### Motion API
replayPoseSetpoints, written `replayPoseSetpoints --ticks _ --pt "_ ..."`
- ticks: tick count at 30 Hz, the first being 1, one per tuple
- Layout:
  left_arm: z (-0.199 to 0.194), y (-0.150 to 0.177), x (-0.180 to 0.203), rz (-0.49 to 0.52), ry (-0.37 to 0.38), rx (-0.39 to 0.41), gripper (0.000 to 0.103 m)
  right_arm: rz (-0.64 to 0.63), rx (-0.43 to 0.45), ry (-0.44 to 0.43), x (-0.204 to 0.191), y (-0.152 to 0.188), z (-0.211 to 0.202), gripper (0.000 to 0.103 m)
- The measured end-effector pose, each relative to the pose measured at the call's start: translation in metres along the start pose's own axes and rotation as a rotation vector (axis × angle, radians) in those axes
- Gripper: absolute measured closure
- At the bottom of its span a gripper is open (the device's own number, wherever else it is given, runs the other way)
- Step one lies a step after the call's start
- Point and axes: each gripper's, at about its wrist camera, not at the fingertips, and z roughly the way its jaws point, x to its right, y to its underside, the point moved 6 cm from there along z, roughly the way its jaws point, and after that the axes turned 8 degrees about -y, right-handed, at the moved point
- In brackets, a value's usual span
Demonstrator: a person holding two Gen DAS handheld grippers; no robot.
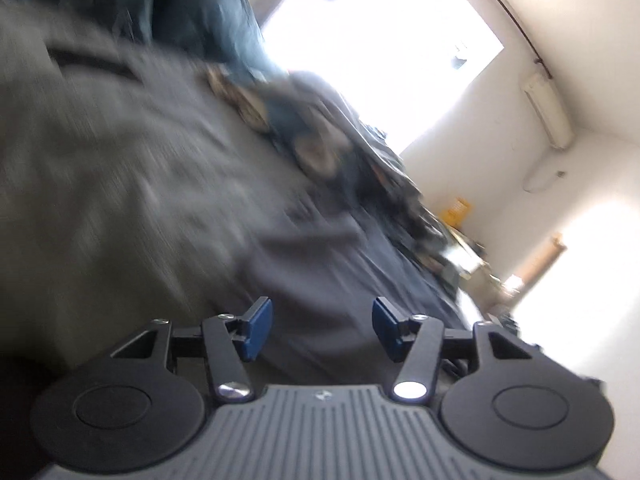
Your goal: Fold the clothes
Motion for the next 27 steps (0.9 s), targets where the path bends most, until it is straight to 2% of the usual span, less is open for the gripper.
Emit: replayPoseSetpoints --ticks 2,4,6,9,10,12,13,14,16,18,21,24,27 --pt "0.004 -0.014 -0.011 0.031 -0.036 0.029 0.047 -0.004 -0.010 0.006 -0.006 0.002 0.007 0.054" --pt "0.016 -0.025 -0.020 0.057 -0.050 0.019 0.047 -0.001 -0.019 0.003 -0.010 0.002 0.010 0.054" --pt "0.033 -0.029 -0.021 0.079 -0.047 -0.024 0.047 0.018 -0.041 -0.009 -0.014 0.005 0.014 0.056" --pt "0.048 -0.017 -0.015 0.136 -0.042 -0.102 0.048 0.025 -0.079 -0.005 -0.015 0.016 0.023 0.058" --pt "0.047 -0.014 -0.012 0.172 -0.054 -0.107 0.051 0.023 -0.087 -0.003 -0.016 0.019 0.026 0.059" --pt "0.045 -0.008 -0.006 0.223 -0.076 -0.124 0.073 0.013 -0.098 0.000 -0.019 0.024 0.030 0.066" --pt "0.050 -0.009 -0.007 0.190 -0.055 -0.163 0.089 0.006 -0.098 0.001 -0.020 0.025 0.032 0.074" --pt "0.051 -0.011 -0.009 0.124 -0.014 -0.212 0.098 0.007 -0.100 -0.007 -0.020 0.025 0.034 0.088" --pt "0.051 -0.017 -0.012 -0.011 0.077 -0.291 0.098 0.021 -0.102 -0.032 -0.021 0.023 0.037 0.097" --pt "0.043 -0.036 -0.009 -0.128 0.180 -0.292 0.098 0.009 -0.080 -0.049 -0.027 0.016 0.034 0.099" --pt "0.036 -0.065 -0.002 -0.257 0.282 -0.282 0.098 -0.027 -0.007 -0.093 -0.043 -0.007 0.016 0.099" --pt "0.035 -0.085 0.007 -0.325 0.334 -0.279 0.098 0.022 0.068 -0.185 -0.054 -0.037 -0.002 0.100" --pt "0.039 -0.092 0.012 -0.368 0.346 -0.295 0.098 0.093 0.125 -0.277 -0.057 -0.061 -0.017 0.100"
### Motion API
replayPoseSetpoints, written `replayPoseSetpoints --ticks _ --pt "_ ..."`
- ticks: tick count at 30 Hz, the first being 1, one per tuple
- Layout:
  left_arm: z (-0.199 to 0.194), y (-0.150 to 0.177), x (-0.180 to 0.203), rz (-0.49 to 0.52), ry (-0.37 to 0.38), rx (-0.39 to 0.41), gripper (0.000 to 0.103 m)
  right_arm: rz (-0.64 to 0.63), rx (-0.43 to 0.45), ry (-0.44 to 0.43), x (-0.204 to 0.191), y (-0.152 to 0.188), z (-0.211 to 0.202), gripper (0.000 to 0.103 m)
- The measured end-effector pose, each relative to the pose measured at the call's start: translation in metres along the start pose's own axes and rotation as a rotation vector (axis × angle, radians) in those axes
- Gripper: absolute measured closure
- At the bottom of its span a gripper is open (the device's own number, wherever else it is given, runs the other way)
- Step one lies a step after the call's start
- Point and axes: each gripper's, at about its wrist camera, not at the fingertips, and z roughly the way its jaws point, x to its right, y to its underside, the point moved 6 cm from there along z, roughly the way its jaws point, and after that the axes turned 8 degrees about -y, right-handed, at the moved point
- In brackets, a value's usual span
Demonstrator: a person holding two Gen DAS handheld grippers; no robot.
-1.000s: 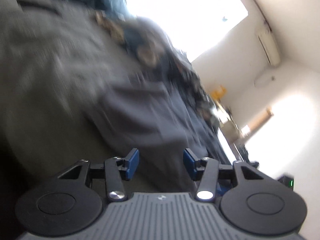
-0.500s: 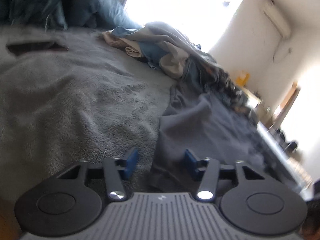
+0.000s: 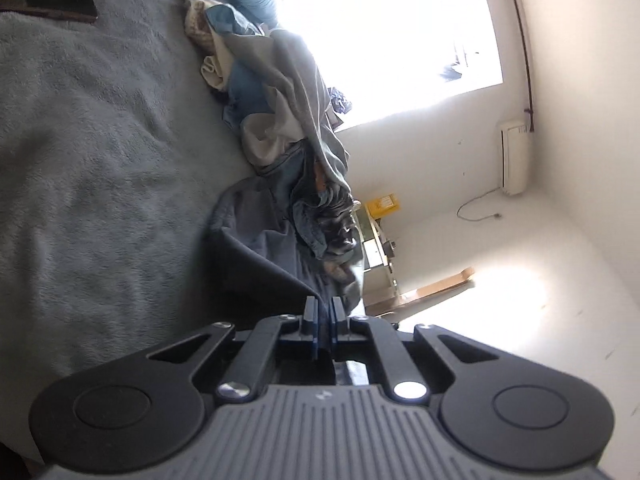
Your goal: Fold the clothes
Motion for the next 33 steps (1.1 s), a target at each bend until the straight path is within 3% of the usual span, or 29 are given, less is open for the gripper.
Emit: replayPoseSetpoints --ticks 4,10,12,14,17,22,26,33 --pt "0.003 0.000 0.001 -0.030 -0.012 -0.011 0.098 0.109 0.059 -0.084 0.002 -0.024 -0.015 0.100" --pt "0.002 0.009 -0.005 -0.012 -0.038 -0.007 0.096 0.162 0.084 -0.095 0.007 -0.030 -0.019 0.100" --pt "0.000 0.013 -0.009 0.012 -0.051 0.002 0.082 0.182 0.076 -0.096 0.012 -0.026 -0.019 0.100" --pt "-0.004 0.017 -0.015 0.037 -0.079 0.030 0.061 0.194 0.071 -0.083 0.017 -0.022 -0.020 0.100" --pt "-0.014 0.024 -0.026 0.098 -0.141 0.081 0.056 0.226 0.066 -0.060 0.028 -0.016 -0.021 0.100" --pt "-0.030 0.047 -0.047 0.233 -0.250 0.114 0.053 0.251 0.070 -0.041 0.038 -0.015 -0.023 0.100" --pt "-0.029 0.074 -0.059 0.346 -0.327 0.087 0.052 0.247 0.068 -0.040 0.039 -0.019 -0.020 0.100" --pt "-0.011 0.084 -0.060 0.386 -0.353 0.097 0.054 0.263 0.056 -0.031 0.045 -0.015 -0.015 0.100"
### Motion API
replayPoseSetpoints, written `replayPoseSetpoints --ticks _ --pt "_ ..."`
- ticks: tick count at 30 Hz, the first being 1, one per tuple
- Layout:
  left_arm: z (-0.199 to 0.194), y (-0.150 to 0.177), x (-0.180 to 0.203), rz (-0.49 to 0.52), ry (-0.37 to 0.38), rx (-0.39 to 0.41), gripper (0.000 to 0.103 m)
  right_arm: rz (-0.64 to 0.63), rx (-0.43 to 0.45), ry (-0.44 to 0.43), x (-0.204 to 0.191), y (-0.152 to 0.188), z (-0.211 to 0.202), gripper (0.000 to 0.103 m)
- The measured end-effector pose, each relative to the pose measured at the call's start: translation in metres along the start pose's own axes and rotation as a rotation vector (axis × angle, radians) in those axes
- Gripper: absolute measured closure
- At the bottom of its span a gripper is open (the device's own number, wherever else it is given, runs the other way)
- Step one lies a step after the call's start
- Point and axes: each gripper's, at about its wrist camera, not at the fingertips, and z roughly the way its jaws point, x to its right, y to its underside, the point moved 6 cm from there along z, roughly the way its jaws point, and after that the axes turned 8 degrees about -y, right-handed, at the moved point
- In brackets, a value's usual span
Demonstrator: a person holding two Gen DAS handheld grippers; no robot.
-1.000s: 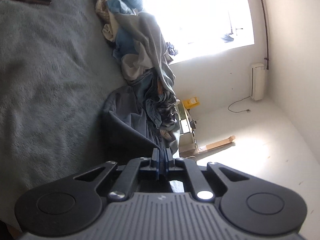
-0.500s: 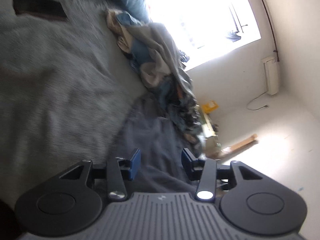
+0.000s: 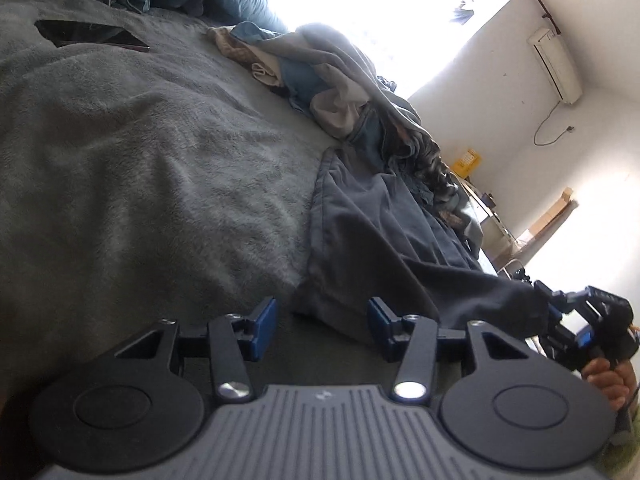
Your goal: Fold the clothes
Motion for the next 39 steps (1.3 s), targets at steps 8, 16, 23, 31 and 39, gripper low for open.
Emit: replayPoseSetpoints --ticks 8,16,23,31,39 --pt "0.015 -0.007 -0.007 -0.086 -0.113 -0.056 0.100 -0.005 0.003 0.010 0.002 0.007 -0.004 0.099" --pt "-0.022 -0.058 -0.011 -0.447 0.227 -0.079 0.100 -0.028 0.015 -0.001 -0.009 0.003 -0.013 0.099" --pt "-0.040 -0.060 -0.015 -0.447 0.214 -0.068 0.101 -0.003 0.011 -0.005 -0.002 0.012 -0.021 0.100" --pt "-0.023 -0.031 -0.063 -0.412 0.027 -0.089 0.100 0.032 -0.062 0.144 0.045 0.057 -0.023 0.099" --pt "-0.033 -0.031 -0.069 -0.324 0.035 -0.037 0.059 -0.061 -0.083 0.318 0.060 0.081 -0.036 0.096"
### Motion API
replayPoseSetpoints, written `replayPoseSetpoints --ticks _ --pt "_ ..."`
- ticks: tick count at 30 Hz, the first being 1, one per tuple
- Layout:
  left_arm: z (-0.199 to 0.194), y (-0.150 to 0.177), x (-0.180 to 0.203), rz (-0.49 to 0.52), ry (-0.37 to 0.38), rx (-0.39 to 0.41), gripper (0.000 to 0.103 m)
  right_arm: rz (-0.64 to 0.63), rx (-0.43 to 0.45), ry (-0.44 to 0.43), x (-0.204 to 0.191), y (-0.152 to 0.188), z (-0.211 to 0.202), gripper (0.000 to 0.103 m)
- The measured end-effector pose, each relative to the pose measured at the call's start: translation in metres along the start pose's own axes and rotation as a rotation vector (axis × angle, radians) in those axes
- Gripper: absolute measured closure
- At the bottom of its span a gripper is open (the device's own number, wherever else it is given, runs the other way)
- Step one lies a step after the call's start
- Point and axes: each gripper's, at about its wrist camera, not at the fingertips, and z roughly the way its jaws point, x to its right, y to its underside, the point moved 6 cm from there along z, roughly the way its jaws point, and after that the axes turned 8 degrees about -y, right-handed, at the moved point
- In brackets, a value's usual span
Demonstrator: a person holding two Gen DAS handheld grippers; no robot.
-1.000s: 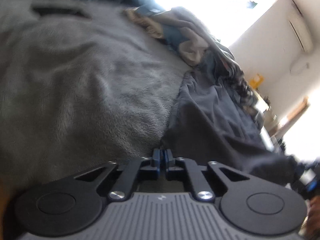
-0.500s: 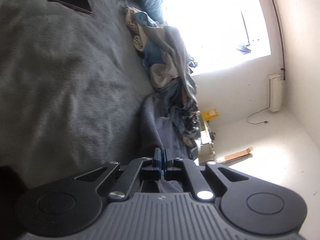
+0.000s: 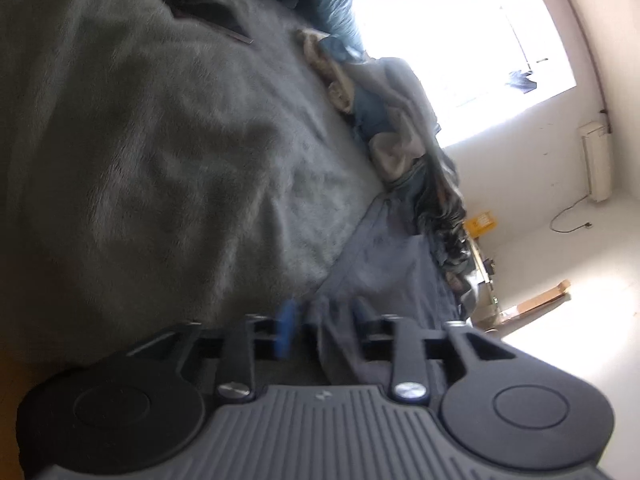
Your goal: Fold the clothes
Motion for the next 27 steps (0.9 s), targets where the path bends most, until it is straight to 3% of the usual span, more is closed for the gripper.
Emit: replayPoseSetpoints --ticks 2,4,7,8,12,16,18,19,22,25,27 --pt "0.005 0.002 0.008 0.044 -0.015 -0.006 0.051 -0.053 0.019 0.004 -0.009 -0.004 -0.005 0.095" --pt "0.015 0.007 0.017 0.096 -0.060 -0.024 0.049 -0.075 0.027 -0.012 -0.016 -0.009 -0.002 0.091" --pt "0.022 0.016 0.034 0.207 -0.155 0.015 0.051 -0.082 0.033 -0.032 -0.020 -0.015 0.013 0.064" --pt "0.017 0.022 0.043 0.272 -0.165 0.058 0.051 -0.081 0.028 -0.036 -0.021 -0.014 0.019 0.062" --pt "-0.004 0.045 0.083 0.528 -0.187 0.216 0.048 -0.066 -0.003 -0.079 -0.027 -0.004 0.032 0.062" --pt "0.001 0.092 0.126 0.794 -0.080 0.182 0.045 -0.066 -0.031 -0.098 -0.025 0.005 0.034 0.067" --pt "0.010 0.124 0.145 0.937 -0.054 0.153 0.045 -0.061 -0.039 -0.128 -0.026 0.005 0.035 0.089" --pt "0.013 0.141 0.153 1.010 -0.039 0.147 0.043 -0.048 -0.041 -0.155 -0.026 0.004 0.034 0.093" --pt "0.021 0.189 0.177 1.231 0.006 0.164 0.035 0.007 -0.040 -0.235 -0.031 -0.001 0.033 0.093" --pt "0.032 0.217 0.189 1.345 -0.013 0.219 0.029 0.072 -0.044 -0.292 -0.034 -0.009 0.037 0.093" --pt "0.041 0.221 0.193 1.362 -0.040 0.225 0.030 0.122 -0.052 -0.333 -0.036 -0.014 0.041 0.093"
